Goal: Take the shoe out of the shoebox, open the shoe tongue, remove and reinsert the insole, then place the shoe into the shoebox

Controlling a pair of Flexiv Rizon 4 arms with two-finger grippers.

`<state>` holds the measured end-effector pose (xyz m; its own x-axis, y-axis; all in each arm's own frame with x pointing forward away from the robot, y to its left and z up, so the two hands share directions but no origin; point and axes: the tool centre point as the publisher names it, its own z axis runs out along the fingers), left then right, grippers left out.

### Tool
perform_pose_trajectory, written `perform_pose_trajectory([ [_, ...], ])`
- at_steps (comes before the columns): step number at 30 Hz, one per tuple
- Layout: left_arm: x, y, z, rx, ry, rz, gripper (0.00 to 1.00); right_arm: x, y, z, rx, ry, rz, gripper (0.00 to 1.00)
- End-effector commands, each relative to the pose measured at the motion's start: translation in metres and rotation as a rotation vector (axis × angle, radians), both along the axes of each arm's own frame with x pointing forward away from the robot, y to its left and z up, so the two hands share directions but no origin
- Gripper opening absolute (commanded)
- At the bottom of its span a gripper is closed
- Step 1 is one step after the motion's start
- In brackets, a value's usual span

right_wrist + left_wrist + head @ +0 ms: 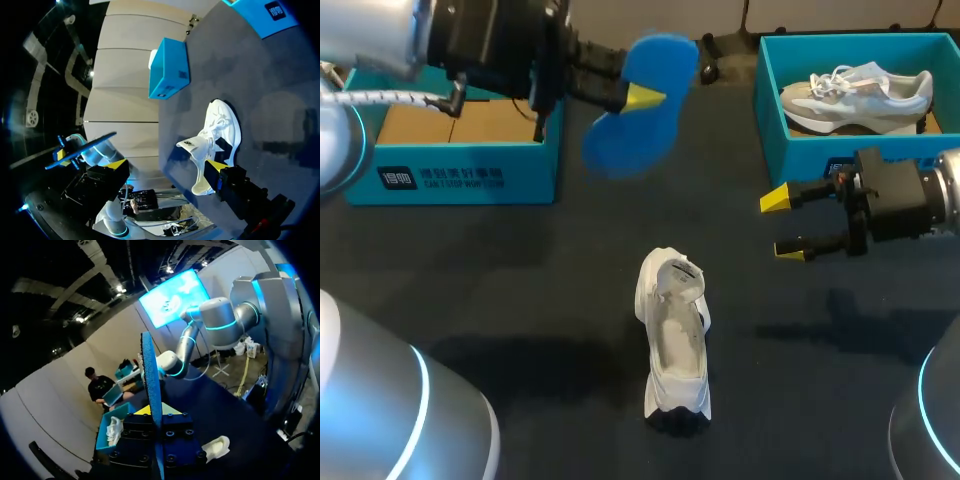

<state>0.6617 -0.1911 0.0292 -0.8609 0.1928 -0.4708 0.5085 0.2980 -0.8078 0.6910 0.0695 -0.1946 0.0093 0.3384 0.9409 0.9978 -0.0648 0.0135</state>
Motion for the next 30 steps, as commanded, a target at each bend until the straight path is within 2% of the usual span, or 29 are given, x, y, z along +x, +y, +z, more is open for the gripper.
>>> perform_pose_trajectory([
  [1, -0.004, -0.004, -0.026, -0.027, -0.376, -0.044, 0.00, 0.001, 0.001, 0.000, -0.002, 0.001, 0.000, 1.00],
  [3, -0.005, -0.003, -0.034, -0.060, -0.495, -0.062, 0.00, 0.001, 0.001, 0.000, -0.002, 0.001, 0.000, 1.00],
  [17, -0.005, -0.003, -0.034, -0.060, -0.495, -0.062, 0.00, 0.001, 0.001, 0.000, -0.002, 0.001, 0.000, 1.00],
  [21, -0.009, -0.008, -0.050, -0.233, -0.600, -0.160, 0.00, 0.001, 0.001, 0.000, -0.002, 0.001, 0.000, 1.00],
  [24, -0.008, -0.012, -0.062, -0.269, -0.665, -0.203, 0.00, 0.001, 0.001, 0.000, -0.002, 0.001, 0.000, 1.00],
  [27, -0.002, -0.018, -0.078, -0.244, -0.773, -0.218, 0.00, 0.001, 0.001, 0.000, -0.002, 0.001, 0.000, 1.00],
  [30, 0.002, -0.020, -0.089, -0.274, -0.832, -0.229, 0.00, 0.001, 0.001, 0.000, -0.002, 0.001, 0.000, 1.00],
])
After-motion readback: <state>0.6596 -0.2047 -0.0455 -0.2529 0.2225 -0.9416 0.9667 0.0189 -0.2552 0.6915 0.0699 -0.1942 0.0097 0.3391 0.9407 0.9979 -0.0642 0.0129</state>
